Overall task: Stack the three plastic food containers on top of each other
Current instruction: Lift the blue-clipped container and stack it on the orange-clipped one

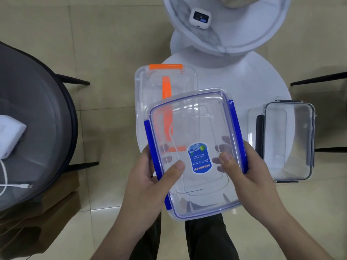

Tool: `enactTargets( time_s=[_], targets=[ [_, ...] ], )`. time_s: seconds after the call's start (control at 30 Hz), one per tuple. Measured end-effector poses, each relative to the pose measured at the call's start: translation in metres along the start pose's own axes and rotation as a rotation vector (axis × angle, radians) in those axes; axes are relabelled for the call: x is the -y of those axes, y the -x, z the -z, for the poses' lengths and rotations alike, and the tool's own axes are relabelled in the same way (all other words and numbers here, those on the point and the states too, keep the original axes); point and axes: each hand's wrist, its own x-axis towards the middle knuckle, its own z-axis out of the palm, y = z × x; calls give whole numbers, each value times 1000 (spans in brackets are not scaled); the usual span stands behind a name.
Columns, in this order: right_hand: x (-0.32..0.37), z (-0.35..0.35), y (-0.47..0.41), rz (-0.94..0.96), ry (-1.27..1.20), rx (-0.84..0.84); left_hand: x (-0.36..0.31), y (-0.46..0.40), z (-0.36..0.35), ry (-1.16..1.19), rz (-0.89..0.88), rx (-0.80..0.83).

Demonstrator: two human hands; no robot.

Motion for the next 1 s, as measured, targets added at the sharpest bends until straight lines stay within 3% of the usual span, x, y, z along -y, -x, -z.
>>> enactTargets(
  time_s=[0.27,0.63,1.0],
  targets=[
    [22,-33,-26,70,-62,-20,-14,-21,7,-32,-154,-152],
    [40,-56,-69,23,-45,-107,-36,-71,13,-186,-278,-273],
    [34,-64,-99,-43,-31,-111,-43,-108,20,-241,-231,-277]
  ],
)
